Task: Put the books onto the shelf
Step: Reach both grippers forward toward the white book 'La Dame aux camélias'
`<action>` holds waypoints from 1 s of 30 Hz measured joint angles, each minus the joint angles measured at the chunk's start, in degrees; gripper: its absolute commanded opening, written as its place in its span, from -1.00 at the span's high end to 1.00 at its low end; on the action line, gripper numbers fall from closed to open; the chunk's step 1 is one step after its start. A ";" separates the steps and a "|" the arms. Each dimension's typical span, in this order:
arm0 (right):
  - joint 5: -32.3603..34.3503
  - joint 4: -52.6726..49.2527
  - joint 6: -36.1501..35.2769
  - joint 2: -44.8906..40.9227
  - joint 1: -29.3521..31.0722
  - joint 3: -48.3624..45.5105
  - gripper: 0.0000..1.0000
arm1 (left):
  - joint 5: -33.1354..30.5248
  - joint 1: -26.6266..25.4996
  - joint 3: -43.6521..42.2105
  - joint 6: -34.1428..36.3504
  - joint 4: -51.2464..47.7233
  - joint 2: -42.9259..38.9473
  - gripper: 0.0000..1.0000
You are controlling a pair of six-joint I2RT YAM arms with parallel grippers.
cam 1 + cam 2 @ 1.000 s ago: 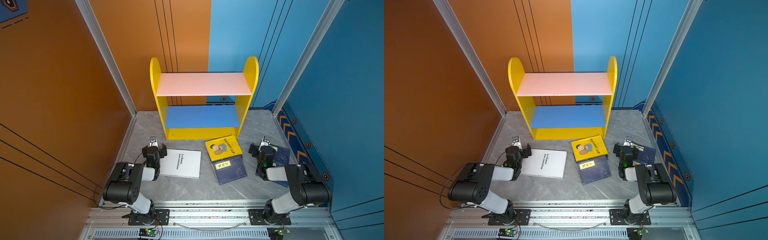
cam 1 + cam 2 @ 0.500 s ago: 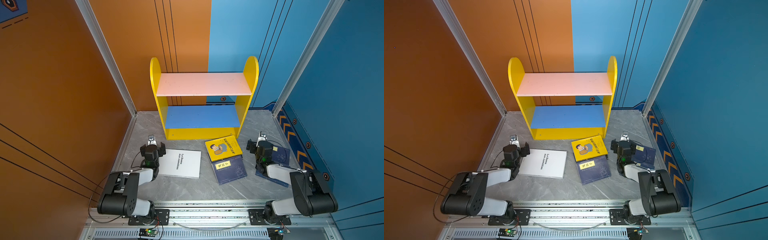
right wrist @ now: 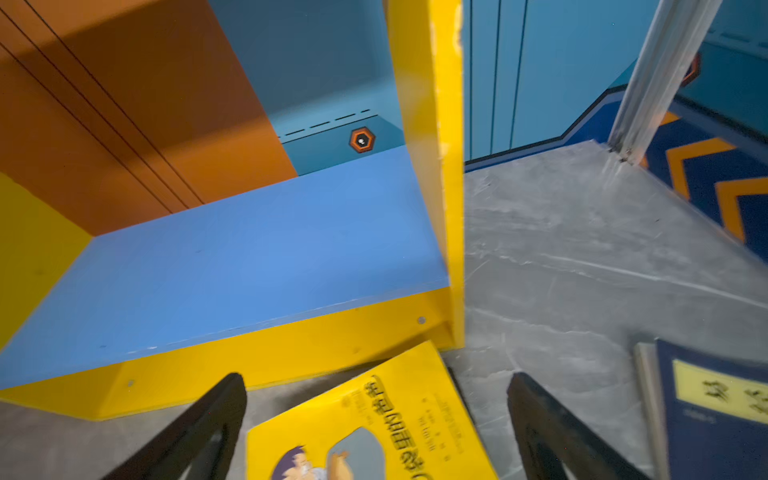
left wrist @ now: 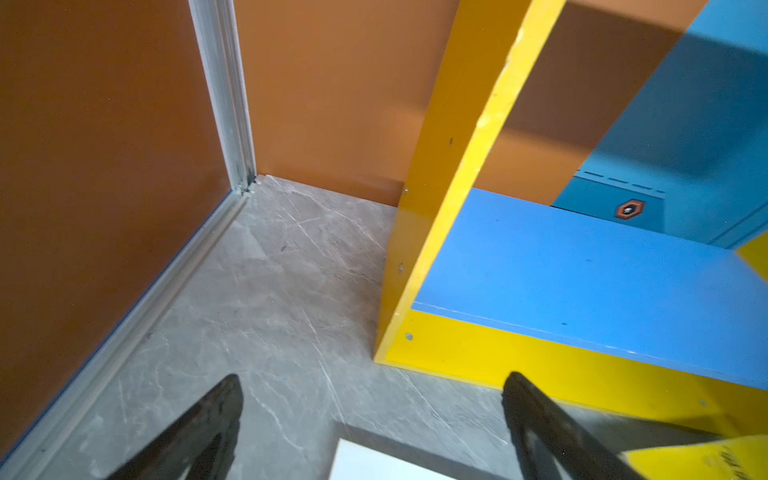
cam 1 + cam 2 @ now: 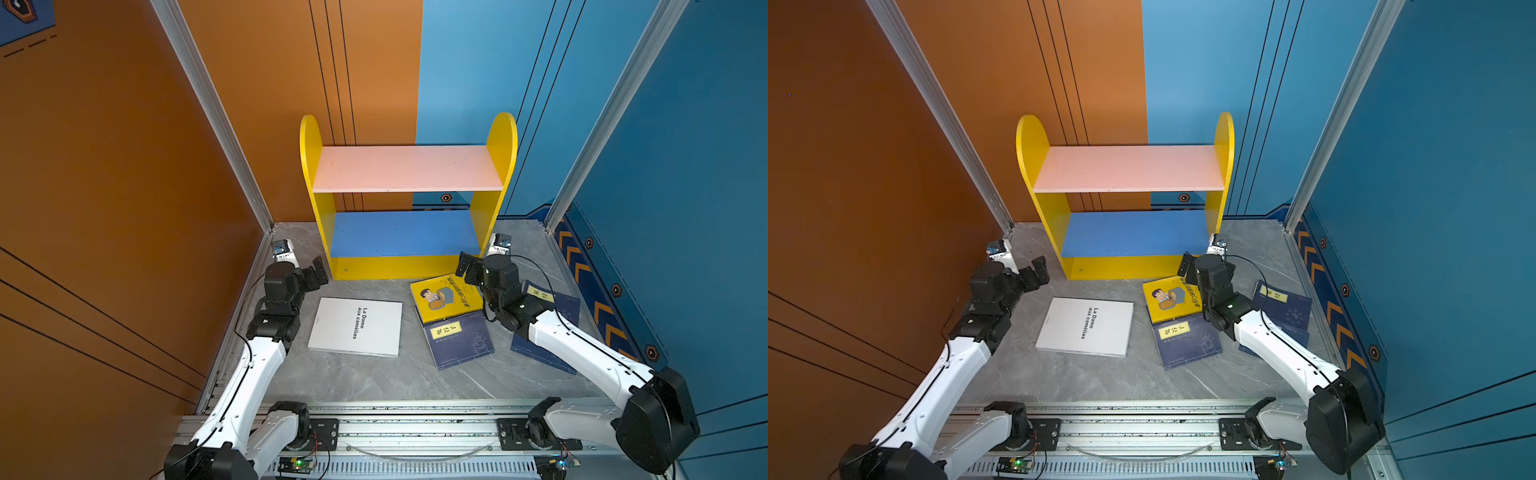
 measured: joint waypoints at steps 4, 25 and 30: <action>1.73 -4.87 7.26 2.86 7.08 6.49 -1.00 | 5.62 -1.75 2.38 -8.94 -6.29 -2.05 -0.96; -7.82 -14.69 25.14 -12.87 22.84 3.56 -1.00 | -7.17 -46.05 4.83 -36.30 -21.92 -13.77 -0.96; -7.06 -17.18 30.23 -14.99 22.97 -0.66 -1.00 | -12.13 -52.39 3.89 -38.73 -22.99 -12.48 -0.96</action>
